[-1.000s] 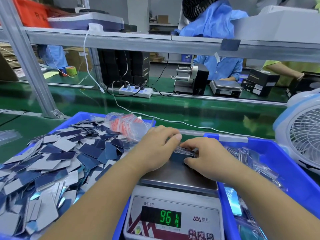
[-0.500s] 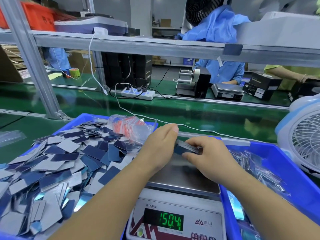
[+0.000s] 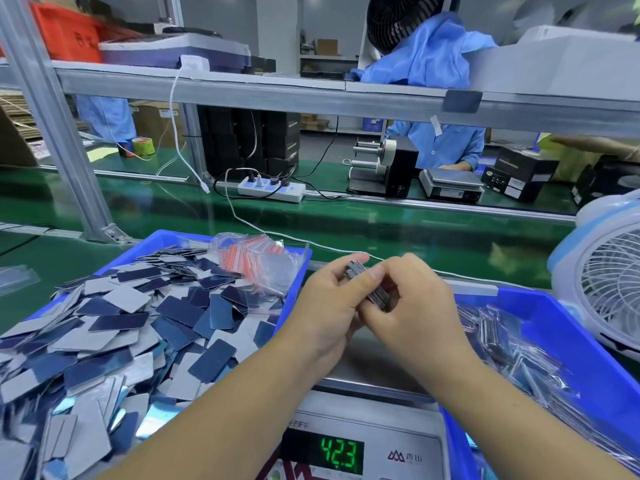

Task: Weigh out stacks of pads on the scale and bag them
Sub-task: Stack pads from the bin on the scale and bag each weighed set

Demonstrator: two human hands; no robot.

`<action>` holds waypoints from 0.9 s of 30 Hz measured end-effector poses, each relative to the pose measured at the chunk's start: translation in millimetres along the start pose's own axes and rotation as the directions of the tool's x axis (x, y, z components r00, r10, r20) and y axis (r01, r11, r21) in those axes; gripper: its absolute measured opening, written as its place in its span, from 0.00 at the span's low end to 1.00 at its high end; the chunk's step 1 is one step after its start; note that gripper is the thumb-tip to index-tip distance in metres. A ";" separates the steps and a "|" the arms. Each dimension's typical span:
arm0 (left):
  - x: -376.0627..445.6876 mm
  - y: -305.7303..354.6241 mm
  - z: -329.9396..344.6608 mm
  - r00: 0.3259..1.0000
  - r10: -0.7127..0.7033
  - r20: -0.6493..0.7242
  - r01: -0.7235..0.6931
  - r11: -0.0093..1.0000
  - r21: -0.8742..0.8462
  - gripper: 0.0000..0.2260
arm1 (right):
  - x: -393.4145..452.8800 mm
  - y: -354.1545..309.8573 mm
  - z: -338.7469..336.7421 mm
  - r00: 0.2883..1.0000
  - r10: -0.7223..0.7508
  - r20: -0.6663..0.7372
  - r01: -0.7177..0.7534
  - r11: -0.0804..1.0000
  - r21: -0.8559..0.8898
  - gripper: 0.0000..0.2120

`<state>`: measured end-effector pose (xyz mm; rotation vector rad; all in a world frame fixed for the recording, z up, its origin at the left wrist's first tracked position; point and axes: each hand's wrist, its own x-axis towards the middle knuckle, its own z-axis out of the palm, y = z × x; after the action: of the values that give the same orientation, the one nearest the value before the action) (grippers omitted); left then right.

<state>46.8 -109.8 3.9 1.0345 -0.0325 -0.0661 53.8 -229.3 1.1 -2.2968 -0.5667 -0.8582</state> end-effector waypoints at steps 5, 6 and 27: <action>3.1 14.3 -16.1 0.998 -0.040 0.048 0.037 0.997 0.061 0.21 | 1.9 10.5 -12.0 0.966 -0.004 0.257 0.007 1.000 -0.014 0.28; 3.3 18.2 -20.1 0.996 -0.049 0.073 0.044 0.997 0.063 0.22 | 3.1 13.8 -15.1 0.960 -0.024 0.281 0.024 1.000 0.003 0.35; -5.8 23.6 -31.3 0.845 -0.276 0.458 0.177 0.953 0.246 0.19 | -0.8 6.9 -21.1 0.924 -0.316 0.216 0.250 0.925 0.284 0.31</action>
<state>43.8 -70.6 8.2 1.1931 -0.3850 -0.5543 48.1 -248.6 10.5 -2.1315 -1.0856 -0.5755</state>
